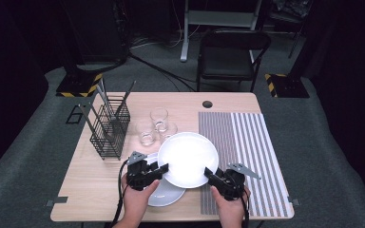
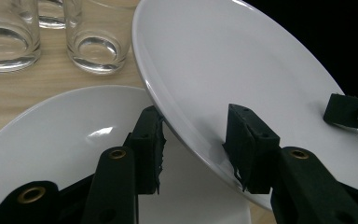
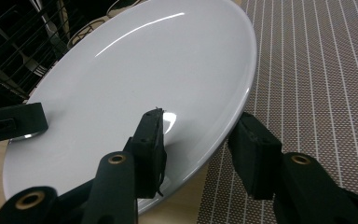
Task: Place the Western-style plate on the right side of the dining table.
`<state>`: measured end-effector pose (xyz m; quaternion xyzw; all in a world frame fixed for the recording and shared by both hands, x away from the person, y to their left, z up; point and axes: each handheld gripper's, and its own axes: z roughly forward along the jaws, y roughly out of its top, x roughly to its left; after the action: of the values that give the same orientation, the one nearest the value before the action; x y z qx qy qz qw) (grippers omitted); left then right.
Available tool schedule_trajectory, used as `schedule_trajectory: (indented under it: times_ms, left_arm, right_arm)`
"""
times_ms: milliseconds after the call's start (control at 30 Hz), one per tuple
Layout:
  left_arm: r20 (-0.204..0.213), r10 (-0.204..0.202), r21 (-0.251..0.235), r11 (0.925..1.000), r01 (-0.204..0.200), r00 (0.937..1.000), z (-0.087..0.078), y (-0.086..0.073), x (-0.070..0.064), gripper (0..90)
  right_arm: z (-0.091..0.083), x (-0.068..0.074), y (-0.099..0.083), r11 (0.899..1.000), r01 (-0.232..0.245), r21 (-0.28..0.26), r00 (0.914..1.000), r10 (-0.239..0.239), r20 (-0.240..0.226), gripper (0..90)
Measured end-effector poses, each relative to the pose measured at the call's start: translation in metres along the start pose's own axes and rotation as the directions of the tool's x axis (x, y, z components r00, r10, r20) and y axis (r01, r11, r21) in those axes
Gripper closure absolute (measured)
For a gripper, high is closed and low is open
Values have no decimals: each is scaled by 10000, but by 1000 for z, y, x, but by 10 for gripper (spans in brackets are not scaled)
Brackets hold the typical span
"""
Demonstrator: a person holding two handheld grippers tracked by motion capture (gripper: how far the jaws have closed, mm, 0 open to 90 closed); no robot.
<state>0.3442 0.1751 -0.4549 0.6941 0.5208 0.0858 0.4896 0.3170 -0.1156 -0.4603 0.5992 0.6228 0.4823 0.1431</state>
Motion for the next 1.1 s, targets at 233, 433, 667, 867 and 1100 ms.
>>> schedule_trajectory:
  times_ms: [233,433,667,867,1100]
  left_arm:
    - [99,104,64,9999,-105,9999,2,2,-2,567]
    - [231,173,68,9998,-174,9996,6,3,-5,567]
    - [468,279,156,9995,-287,9985,14,5,-10,568]
    - [676,364,146,9992,-375,9970,22,7,-18,568]
    - [904,420,197,9988,-439,9950,29,9,-24,568]
  right_arm:
    - [-3,-2,1,10000,-31,-79,10000,31,40,556]
    - [-7,-5,0,9998,-88,-152,9998,90,160,556]
    - [-14,-10,-1,9994,-219,-269,9990,229,373,556]
    - [-22,-15,-3,9986,-319,-416,9978,343,576,556]
    - [-30,-21,-3,9974,-418,-586,9956,465,811,556]
